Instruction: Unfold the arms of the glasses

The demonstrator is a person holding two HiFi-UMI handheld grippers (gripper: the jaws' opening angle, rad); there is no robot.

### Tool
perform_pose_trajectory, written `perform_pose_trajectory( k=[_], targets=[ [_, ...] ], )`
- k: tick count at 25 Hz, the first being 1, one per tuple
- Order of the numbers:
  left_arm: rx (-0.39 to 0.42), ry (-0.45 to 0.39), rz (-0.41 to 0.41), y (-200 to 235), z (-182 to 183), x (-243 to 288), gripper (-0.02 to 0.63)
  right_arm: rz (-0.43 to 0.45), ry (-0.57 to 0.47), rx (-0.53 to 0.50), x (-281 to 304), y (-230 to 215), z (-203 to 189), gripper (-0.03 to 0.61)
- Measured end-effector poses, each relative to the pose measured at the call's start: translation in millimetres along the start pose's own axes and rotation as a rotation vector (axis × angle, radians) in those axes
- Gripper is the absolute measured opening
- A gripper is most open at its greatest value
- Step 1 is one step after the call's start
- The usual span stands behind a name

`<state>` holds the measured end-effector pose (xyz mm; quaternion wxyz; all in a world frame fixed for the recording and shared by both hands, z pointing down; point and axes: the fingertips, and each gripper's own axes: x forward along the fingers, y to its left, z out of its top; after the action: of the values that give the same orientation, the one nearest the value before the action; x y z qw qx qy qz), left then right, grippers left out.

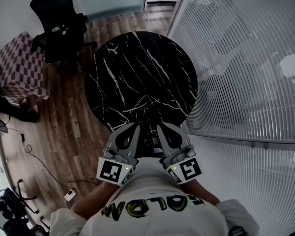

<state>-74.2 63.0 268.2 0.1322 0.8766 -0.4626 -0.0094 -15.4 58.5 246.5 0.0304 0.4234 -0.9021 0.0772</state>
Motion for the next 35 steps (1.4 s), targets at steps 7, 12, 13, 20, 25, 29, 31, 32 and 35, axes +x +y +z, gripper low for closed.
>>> perform_pose_trajectory(
  k=[7,12,13,20,25,29,31,32,35],
  targets=[
    [0.014,-0.008,0.016,-10.5,4.8,10.5,0.003,0.014,0.014,-0.01,-3.1,-13.6,3.8,0.003],
    [-0.003,0.051,0.032,-12.4,-15.5,13.2,0.003,0.027,0.067,-0.003,-6.8,-17.6,-11.4,0.003],
    [-0.009,0.065,0.037,-11.7,-21.9,14.6,0.003,0.029,0.083,0.005,-6.9,-19.1,-17.6,0.003],
    [-0.039,0.153,0.043,-8.0,-61.8,23.3,0.003,0.04,0.156,0.034,-9.0,-29.4,-54.0,0.003],
    [-0.012,0.176,0.05,4.0,-69.9,32.5,0.005,0.041,0.187,-0.004,-3.2,-45.0,-68.4,0.003],
    [0.017,0.212,0.051,16.2,-85.5,39.7,0.02,0.055,0.214,-0.025,2.8,-53.2,-81.8,0.003],
    [0.031,0.235,0.05,22.5,-96.9,44.6,0.023,0.068,0.227,-0.032,7.4,-54.2,-89.5,0.003],
    [0.04,0.249,0.05,25.9,-103.2,46.6,0.025,0.074,0.231,-0.03,10.3,-54.1,-93.6,0.003],
    [0.06,0.3,0.051,36.3,-124.3,52.7,0.032,0.093,0.251,-0.023,18.6,-54.3,-109.0,0.003]
  ],
)
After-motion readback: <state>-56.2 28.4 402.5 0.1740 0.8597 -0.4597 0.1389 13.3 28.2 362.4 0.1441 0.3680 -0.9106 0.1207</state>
